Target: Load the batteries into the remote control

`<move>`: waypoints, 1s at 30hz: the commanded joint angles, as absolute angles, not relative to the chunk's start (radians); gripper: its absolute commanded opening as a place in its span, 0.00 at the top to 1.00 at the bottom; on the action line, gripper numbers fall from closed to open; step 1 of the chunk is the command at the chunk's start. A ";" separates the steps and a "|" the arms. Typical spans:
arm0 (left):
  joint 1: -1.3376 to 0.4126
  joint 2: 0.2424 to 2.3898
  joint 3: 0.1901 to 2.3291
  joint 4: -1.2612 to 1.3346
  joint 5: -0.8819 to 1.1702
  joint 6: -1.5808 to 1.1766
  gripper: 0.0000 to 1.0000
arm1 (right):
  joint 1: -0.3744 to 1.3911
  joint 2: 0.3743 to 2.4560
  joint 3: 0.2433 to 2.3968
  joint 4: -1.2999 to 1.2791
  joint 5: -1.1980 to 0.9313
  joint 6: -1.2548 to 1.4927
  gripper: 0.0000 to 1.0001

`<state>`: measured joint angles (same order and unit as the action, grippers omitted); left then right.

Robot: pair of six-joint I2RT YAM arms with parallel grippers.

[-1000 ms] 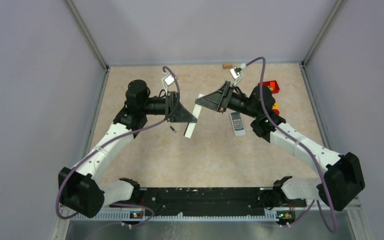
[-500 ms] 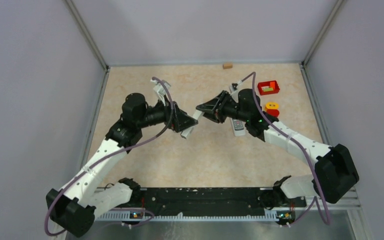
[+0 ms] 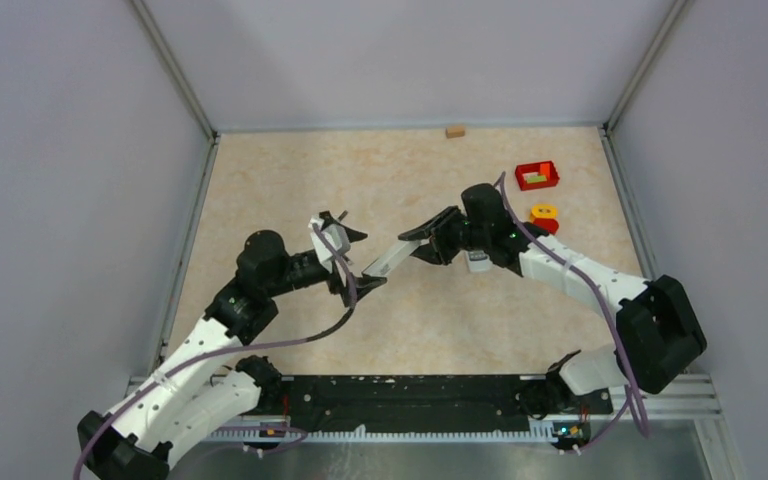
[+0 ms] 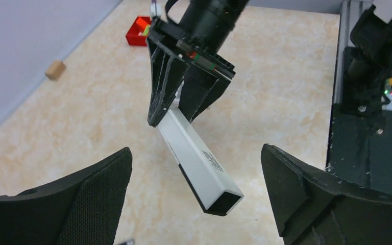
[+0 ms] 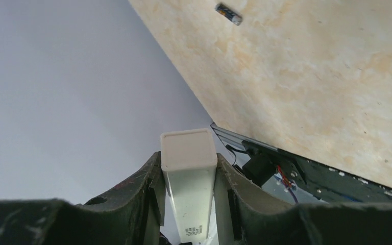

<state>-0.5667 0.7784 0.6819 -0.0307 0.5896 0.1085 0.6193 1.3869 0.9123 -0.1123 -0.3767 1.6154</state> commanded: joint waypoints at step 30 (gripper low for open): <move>-0.626 0.796 0.570 0.090 0.618 0.435 0.26 | 0.583 1.408 1.096 -0.450 -0.507 1.714 1.00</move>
